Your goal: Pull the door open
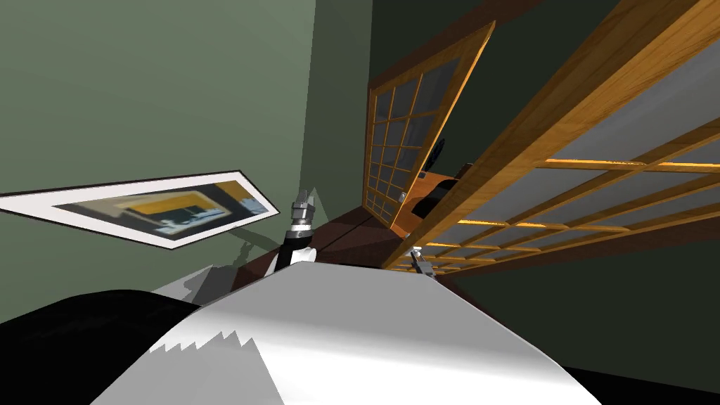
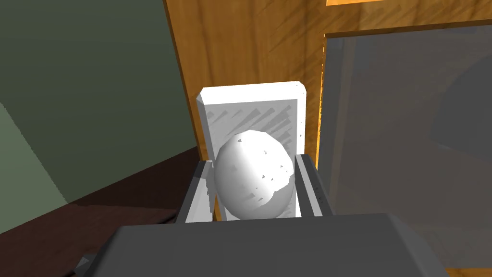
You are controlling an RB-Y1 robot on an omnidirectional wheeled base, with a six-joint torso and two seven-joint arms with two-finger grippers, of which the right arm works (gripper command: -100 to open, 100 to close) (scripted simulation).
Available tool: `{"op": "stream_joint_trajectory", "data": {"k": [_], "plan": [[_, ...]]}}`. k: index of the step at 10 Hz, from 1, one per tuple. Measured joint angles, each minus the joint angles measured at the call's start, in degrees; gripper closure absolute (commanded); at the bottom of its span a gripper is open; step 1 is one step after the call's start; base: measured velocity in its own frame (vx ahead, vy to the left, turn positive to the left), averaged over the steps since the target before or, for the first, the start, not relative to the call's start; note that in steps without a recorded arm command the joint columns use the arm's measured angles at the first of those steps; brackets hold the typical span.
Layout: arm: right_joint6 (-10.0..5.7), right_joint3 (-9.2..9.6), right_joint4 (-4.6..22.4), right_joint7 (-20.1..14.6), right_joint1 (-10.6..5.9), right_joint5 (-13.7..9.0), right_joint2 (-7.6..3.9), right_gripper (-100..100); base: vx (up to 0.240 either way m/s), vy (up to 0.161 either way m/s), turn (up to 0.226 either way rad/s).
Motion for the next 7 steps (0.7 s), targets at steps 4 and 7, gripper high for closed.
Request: {"op": "stream_joint_trajectory", "data": {"k": [4, 7], "plan": [[-1.71, 0.83, 1.4, -0.8, 0.09, 0.6, -0.25, 100, -0.150, -0.048, 0.103], [-2.69, 0.94, 2.5, -1.3, -0.42, 0.7, -0.58, 100, -0.200, -0.065, 0.148]]}}
